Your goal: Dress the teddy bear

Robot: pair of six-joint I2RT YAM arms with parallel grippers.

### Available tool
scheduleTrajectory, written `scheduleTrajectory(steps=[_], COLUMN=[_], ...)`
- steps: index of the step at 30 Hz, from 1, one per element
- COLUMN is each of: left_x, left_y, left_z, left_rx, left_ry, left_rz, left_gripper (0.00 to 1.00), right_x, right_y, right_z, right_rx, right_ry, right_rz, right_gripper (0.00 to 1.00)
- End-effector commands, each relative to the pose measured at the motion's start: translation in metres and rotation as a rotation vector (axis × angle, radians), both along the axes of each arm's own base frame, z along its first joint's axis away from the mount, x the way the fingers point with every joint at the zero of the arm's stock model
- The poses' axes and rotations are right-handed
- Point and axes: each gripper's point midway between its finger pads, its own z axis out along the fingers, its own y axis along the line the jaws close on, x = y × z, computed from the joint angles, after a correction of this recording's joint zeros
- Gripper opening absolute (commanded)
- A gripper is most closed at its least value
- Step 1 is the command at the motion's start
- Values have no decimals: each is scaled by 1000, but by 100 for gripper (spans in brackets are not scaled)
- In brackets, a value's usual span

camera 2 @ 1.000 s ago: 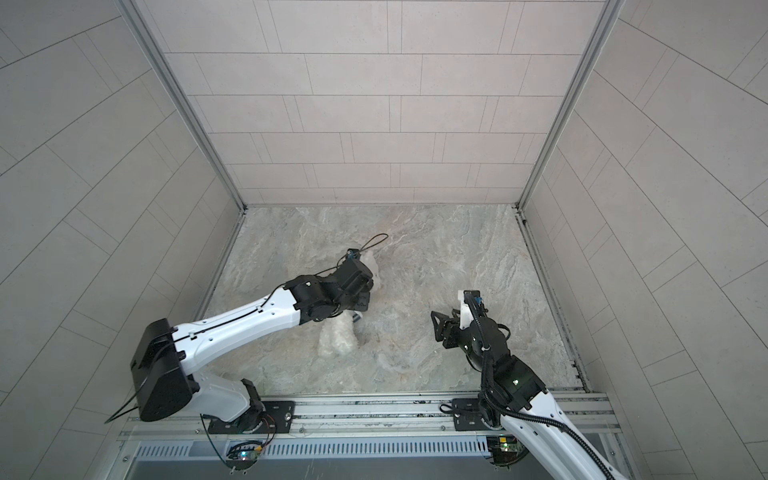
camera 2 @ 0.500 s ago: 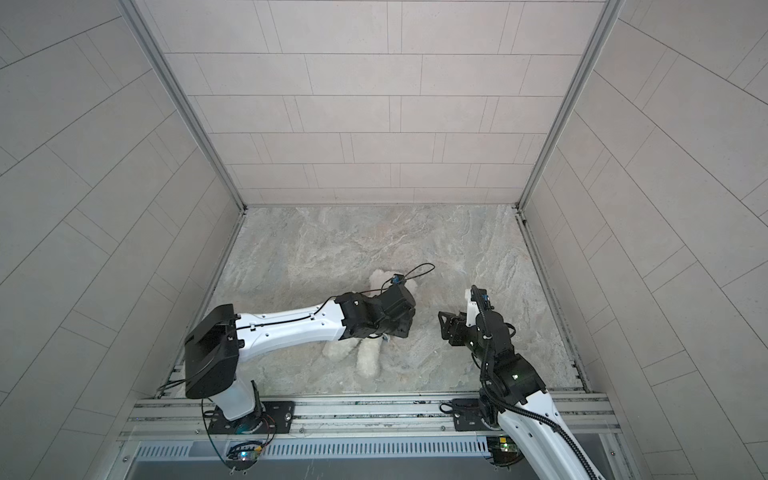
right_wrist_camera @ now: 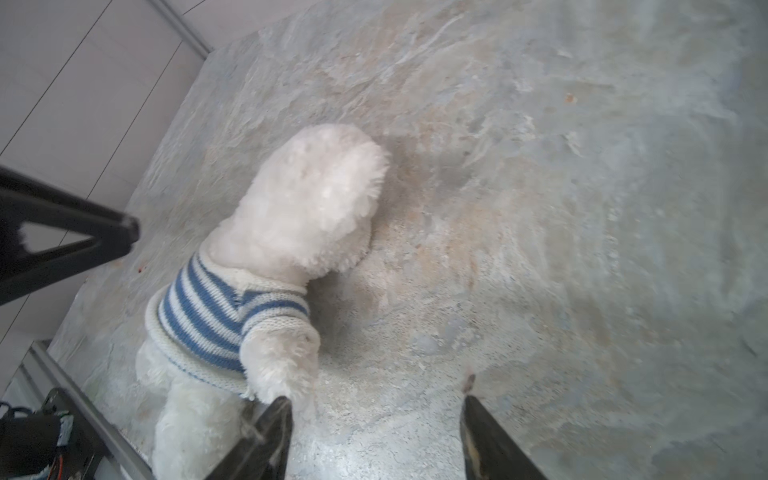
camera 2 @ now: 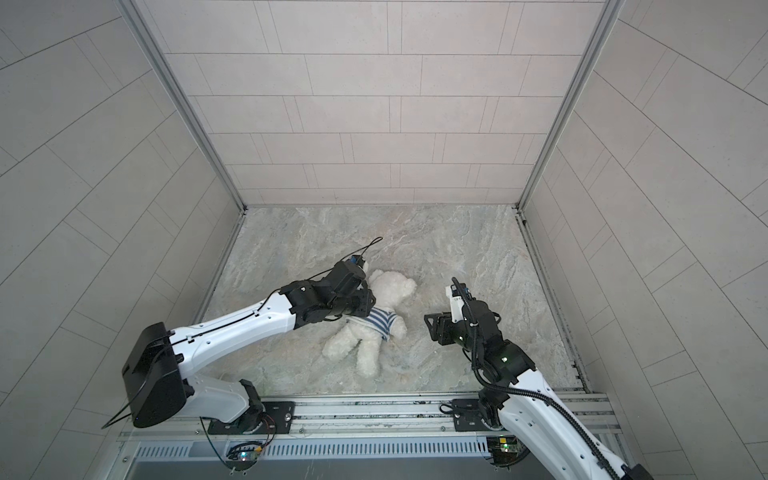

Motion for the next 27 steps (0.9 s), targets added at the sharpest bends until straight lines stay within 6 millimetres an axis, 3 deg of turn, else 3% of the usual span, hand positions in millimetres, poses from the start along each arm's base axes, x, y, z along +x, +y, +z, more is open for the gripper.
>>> scheduleTrajectory(steps=[1,7,13,17,27], left_x=[-8,-18,-34,-43,-57], left_y=[6,8,10,8,1], left_z=[-15,-38,-52,-56,-63], left_rx=[50,72,102,113,61], left_ry=[35,66,77,76,99], left_rz=[-79,-90,-111,-126,-121], left_gripper=[38,37,38,40,39], right_x=[5,7,6,5,-4], right_y=[22,52,81,101,115], right_z=[22,27,30,30,3], right_rx=[-20,-37,-47,-43,-39], right_ry=[-76,-99,-101,-101,-54], right_rz=[61,101,174,219,245], right_gripper=[58,49,52,41,23])
